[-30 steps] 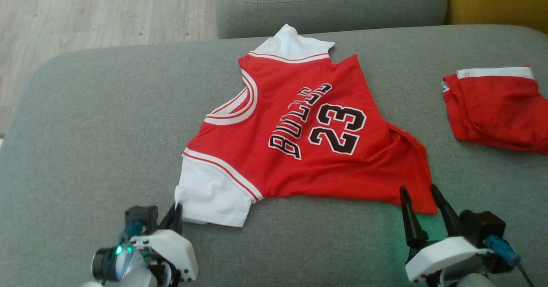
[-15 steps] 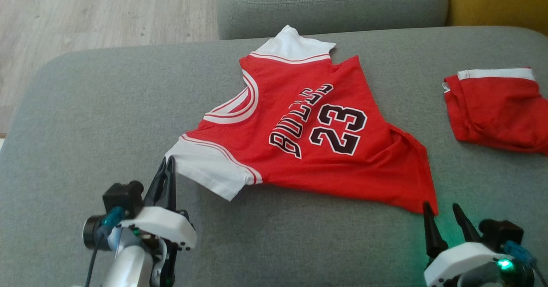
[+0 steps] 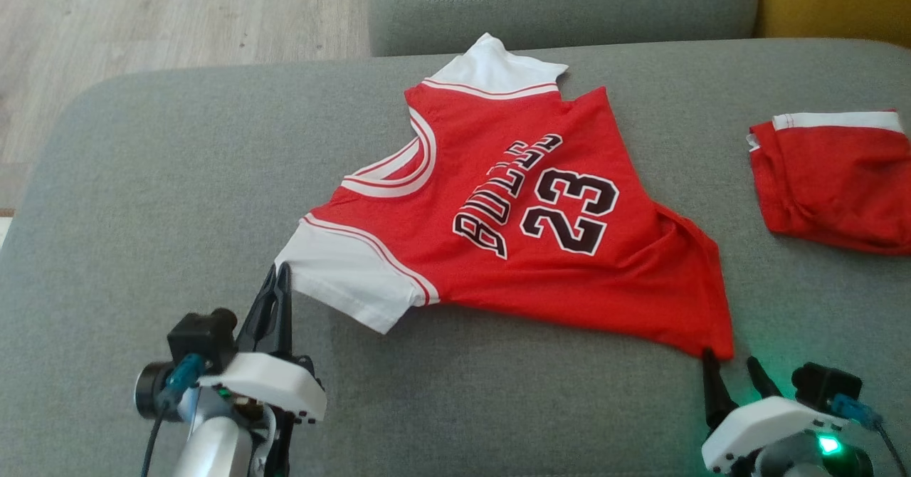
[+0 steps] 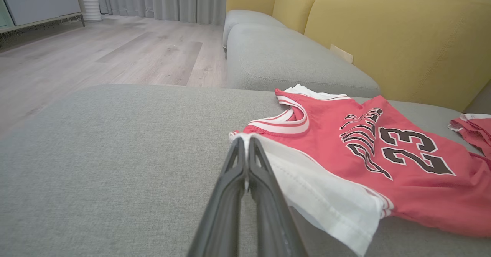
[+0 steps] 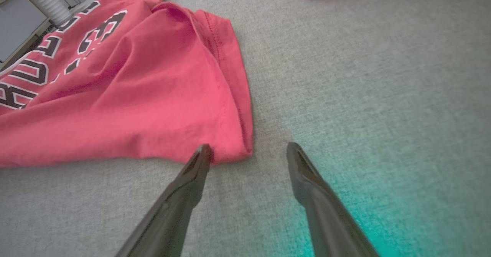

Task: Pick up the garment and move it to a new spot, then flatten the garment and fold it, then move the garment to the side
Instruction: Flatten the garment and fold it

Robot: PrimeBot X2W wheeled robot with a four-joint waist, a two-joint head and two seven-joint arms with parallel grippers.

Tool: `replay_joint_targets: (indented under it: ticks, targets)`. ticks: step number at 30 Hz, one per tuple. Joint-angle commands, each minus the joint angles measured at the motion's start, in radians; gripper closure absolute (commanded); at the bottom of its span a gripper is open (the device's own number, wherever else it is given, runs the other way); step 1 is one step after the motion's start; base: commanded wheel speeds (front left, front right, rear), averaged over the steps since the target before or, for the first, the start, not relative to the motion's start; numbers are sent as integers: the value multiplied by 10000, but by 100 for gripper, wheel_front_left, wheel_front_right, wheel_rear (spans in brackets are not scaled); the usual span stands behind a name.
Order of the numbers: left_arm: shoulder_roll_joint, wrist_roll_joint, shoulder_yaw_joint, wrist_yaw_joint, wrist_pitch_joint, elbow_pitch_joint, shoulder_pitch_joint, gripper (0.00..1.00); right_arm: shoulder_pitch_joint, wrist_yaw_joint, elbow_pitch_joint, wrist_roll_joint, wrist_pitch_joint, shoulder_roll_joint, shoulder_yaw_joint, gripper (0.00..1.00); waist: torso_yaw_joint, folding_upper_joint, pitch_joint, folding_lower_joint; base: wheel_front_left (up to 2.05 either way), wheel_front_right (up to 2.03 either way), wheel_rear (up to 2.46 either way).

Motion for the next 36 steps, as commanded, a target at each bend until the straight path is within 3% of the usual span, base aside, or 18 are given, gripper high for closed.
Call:
replay_joint_targets:
  ticks: [1,6,7,8,9,22,29,36]
  targets:
    - [27,92,371,-37,-125,-372,-349,100,-495,-9,-101,6,-90,-53,245,0,13,-1,29,0,0,0,0]
    - [6,146,451,-120,-125,-497,-382,100,-827,-9,658,285,-63,-53,597,0,32,-1,103,0,0,0,0]
    - [2,156,472,-130,-125,-512,-387,100,-884,-9,758,375,-64,-53,720,30,30,-1,108,0,0,0,0]
    - [-1,165,494,-139,-125,-527,-392,100,-938,-9,817,467,-89,-53,886,84,27,-1,109,0,0,0,0]
    - [-5,173,518,-146,-125,-542,-397,100,-981,-9,841,461,-150,-53,1075,100,21,-1,105,0,0,0,0]
    - [-41,-109,1076,-246,-125,-1179,-462,100,-1293,-9,61,698,-866,-53,1834,100,-188,-1,-150,0,0,0,0]
    - [-49,-824,1498,-585,-126,-1682,-1339,100,-1858,-9,-2058,855,-430,-53,2138,100,-325,-1,-462,0,0,0,0]
    - [24,-1592,1756,-845,253,-2070,-3818,100,-3447,-9,-4762,992,1108,-512,1930,100,-394,-1,-795,0,0,0,0]
